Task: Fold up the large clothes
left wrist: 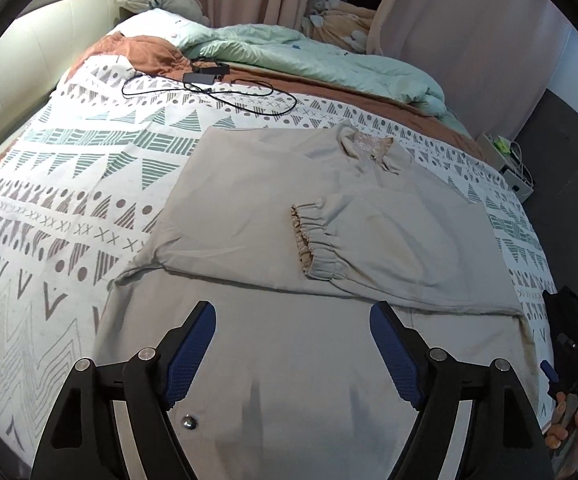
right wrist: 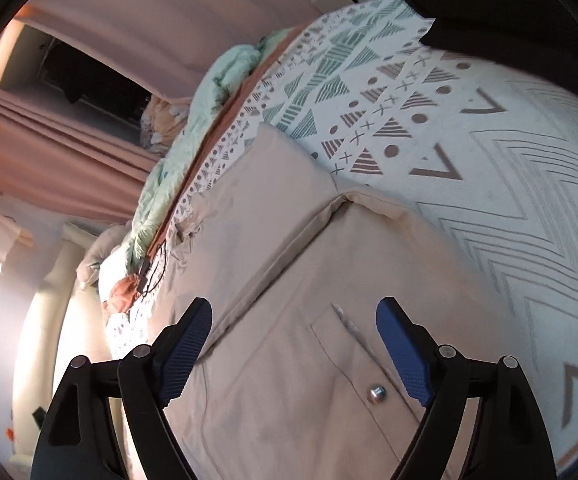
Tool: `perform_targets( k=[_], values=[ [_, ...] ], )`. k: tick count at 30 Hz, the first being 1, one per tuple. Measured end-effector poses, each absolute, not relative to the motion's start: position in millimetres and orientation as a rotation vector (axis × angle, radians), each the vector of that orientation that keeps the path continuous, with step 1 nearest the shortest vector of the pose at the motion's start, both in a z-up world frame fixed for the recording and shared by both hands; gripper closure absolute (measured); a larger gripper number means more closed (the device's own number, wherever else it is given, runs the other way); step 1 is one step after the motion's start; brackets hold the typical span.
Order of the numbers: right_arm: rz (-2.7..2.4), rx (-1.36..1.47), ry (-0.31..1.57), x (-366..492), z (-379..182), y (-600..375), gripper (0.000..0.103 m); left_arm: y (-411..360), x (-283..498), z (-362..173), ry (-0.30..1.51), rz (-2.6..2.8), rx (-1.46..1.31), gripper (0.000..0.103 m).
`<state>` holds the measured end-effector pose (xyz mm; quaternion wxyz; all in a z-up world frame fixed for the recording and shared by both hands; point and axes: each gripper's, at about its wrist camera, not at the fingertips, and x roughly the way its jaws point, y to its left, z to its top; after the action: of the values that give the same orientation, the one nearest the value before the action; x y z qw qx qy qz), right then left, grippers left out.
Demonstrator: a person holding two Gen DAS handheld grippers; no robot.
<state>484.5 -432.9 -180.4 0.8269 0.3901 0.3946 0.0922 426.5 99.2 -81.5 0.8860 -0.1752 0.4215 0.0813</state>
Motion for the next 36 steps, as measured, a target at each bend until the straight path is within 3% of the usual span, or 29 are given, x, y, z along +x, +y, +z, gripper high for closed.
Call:
perform_targets(
  k=[13,29,36],
  values=[
    [0.205,0.856,0.725,364,-172,-451,0.018,134,294,-70,0.788,0.161,-0.455,0.023],
    [0.274,0.845,0.759,259,-193,-455,0.018,176,168,-94,0.713,0.196,-0.581,0.023],
    [0.271,0.844,0.750,233,-195,-477,0.021,183,135,-119,0.728,0.175,-0.638,0.038]
  ],
)
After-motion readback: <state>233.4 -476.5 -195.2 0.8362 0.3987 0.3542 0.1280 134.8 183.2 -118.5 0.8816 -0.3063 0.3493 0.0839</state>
